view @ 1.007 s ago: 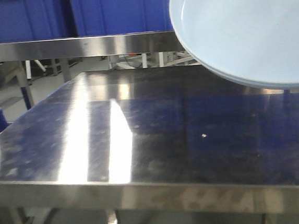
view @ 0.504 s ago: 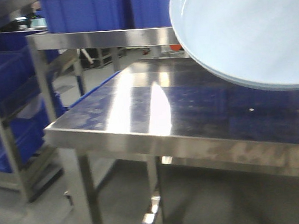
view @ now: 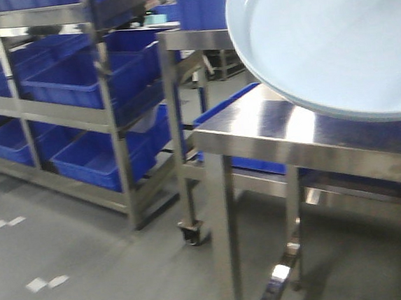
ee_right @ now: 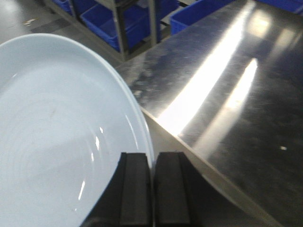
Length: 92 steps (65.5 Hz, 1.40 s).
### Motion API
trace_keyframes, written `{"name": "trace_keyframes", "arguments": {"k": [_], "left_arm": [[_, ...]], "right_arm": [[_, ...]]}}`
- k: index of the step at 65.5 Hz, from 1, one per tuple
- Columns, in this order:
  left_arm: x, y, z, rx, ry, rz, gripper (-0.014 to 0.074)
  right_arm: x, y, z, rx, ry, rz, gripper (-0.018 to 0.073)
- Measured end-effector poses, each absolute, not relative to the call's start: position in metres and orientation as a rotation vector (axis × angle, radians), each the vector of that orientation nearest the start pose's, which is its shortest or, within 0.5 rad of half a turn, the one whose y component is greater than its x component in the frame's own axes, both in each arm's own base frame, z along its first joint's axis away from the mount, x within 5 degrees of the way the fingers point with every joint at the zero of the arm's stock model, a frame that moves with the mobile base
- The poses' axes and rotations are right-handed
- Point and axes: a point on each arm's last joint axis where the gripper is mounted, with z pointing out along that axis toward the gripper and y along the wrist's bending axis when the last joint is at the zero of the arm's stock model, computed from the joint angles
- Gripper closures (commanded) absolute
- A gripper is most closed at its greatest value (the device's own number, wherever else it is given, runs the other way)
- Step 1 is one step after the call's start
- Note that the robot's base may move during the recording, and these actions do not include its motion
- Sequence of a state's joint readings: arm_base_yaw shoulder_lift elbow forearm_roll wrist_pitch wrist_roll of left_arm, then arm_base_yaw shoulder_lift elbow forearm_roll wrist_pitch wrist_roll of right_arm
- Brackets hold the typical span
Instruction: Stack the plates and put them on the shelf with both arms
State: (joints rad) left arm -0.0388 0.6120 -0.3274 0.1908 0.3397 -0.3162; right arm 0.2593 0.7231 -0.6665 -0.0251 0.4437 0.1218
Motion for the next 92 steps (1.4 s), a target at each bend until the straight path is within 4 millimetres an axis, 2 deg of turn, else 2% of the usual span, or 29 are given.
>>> {"name": "trace_keyframes", "arguments": {"k": [92], "left_arm": [[0.1196,0.0011,0.2431,-0.14,2.097,-0.039,0.0512]], "right_arm": [[0.1424,0.0368,0.3319,-0.154,1.984,0.22,0.0536]]}}
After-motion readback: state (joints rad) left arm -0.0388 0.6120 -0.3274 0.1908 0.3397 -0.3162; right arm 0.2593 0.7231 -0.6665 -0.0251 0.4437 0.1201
